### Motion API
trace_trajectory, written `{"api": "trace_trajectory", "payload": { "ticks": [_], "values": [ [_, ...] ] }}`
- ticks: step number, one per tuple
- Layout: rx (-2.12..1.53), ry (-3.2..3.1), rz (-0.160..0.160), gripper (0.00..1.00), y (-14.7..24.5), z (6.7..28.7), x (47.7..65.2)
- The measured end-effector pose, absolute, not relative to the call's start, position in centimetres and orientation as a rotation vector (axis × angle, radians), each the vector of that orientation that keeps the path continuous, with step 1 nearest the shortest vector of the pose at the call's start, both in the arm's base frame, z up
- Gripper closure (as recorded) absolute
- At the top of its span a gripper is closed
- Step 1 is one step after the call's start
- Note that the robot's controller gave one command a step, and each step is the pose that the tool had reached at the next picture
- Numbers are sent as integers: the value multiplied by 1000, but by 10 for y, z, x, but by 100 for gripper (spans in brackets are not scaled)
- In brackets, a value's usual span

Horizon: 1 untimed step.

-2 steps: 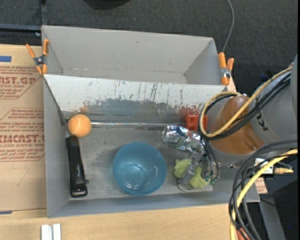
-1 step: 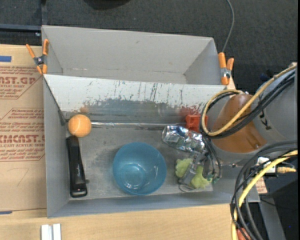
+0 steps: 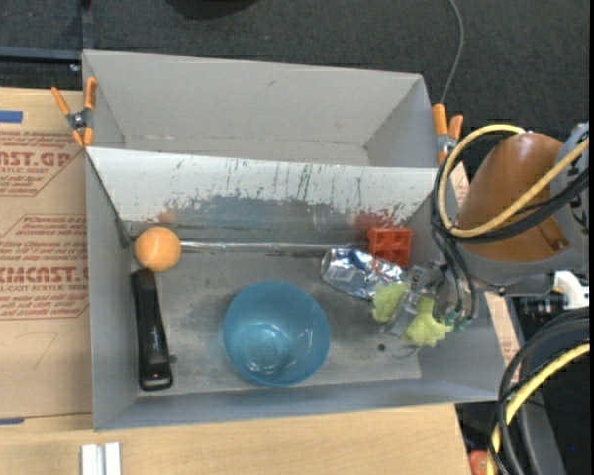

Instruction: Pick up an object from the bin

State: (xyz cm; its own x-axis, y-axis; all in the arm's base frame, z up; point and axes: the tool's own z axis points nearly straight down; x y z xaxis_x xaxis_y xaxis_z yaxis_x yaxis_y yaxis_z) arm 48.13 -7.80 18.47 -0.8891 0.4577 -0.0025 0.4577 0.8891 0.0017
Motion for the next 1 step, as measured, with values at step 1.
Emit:
{"api": "trace_trajectory", "payload": {
  "ticks": [1],
  "values": [
    [741,3059,0,100,-78,178,479]
  ]
}}
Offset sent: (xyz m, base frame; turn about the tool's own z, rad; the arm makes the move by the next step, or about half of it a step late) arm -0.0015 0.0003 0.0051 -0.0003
